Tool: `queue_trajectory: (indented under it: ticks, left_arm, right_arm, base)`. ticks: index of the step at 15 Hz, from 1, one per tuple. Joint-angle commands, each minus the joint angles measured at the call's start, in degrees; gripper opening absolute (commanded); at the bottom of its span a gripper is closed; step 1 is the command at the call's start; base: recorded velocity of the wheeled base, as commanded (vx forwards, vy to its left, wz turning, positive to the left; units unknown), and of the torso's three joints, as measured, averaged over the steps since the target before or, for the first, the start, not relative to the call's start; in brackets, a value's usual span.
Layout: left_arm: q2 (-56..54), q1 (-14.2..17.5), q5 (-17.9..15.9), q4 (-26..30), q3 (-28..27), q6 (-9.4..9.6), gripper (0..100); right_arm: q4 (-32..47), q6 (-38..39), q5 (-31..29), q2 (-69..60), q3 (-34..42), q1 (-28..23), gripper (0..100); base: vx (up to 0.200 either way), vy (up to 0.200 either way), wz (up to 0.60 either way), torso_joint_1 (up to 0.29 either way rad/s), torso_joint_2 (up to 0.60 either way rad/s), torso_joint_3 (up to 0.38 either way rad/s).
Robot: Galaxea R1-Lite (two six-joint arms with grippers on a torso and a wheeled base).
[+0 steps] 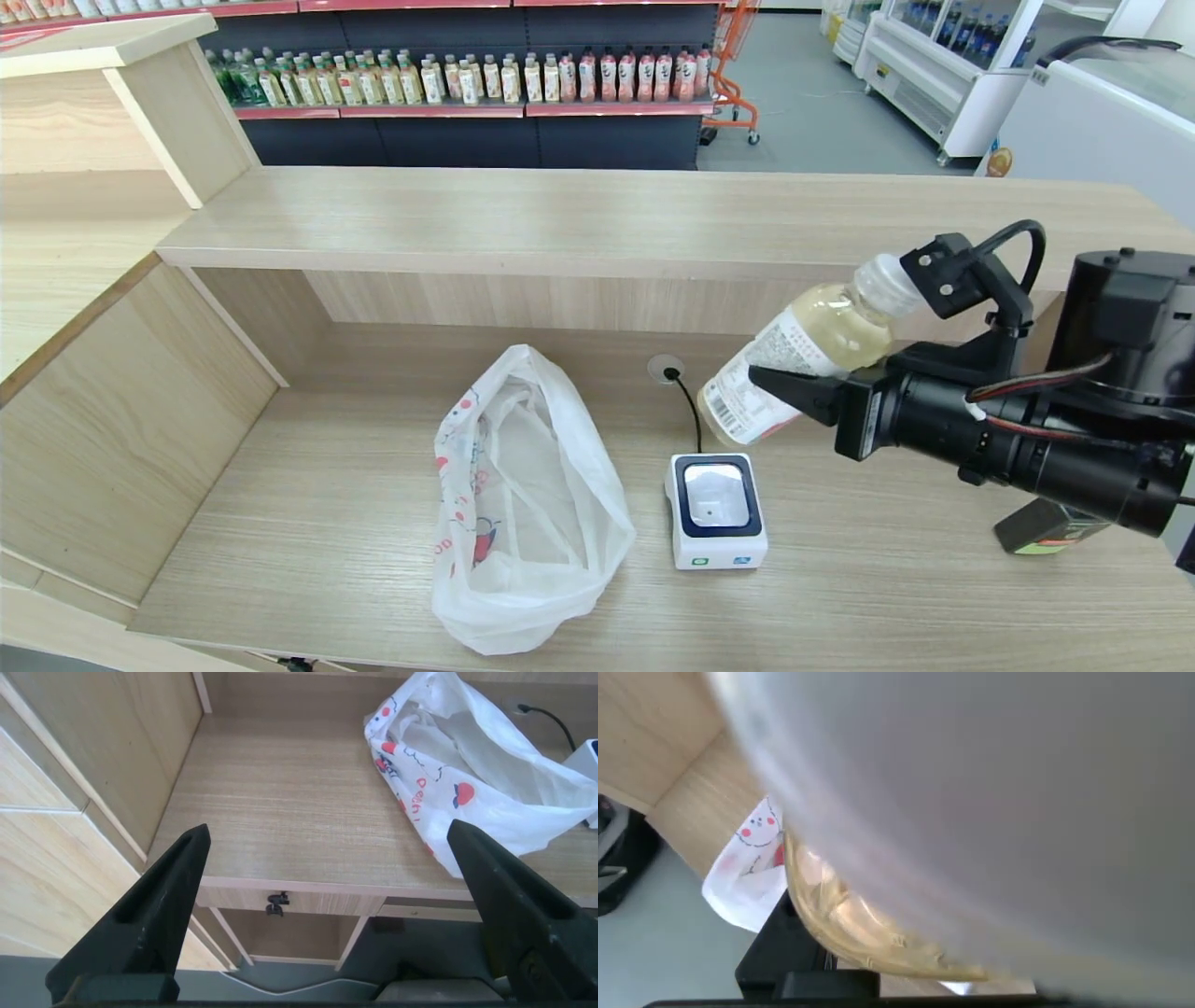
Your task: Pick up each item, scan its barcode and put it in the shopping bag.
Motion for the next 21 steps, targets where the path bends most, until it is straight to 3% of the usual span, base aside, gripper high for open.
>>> queue_trajectory:
  ticks: [1,6,13,18,21]
  left_arm:
    - [0.01,-0.02,-0.01,-0.02,0.0,0.08,100]
    - [0.01,-0.02,-0.01,-0.02,0.0,0.08,100]
    - [0.01,-0.02,-0.01,-0.02,0.0,0.17,100]
    - [0.01,-0.02,-0.01,-0.02,0.0,0.34,100]
    - [0.01,-0.02,-0.01,-0.02,0.0,0.34,100]
  right_arm:
    - [-0.14,1.53,0.15,1.75,-0.01,2.12,0]
    - [-0.23,4.69,0.15,5.62,0.08,5.2,0]
    - [-8.84,11.72,3.05,16.61,1.49,4.85,0]
    - [-28.35,12.34,8.24,28.91,6.94,5.11,0]
    - [-33.45,9.26,8.85,32.95,9.05,4.93,0]
  base:
    - [0.0,0.2,0.0,-0.002,0.0,-0.002]
    - [0.0,0.2,0.0,0.005,0.01,0.004]
    - [0.0,0.0,0.0,0.0,0.0,0.0]
    - [0.0,0.0,0.0,0.0,0.0,0.0]
    - [0.0,0.0,0.0,0.0,0.0,0.0]
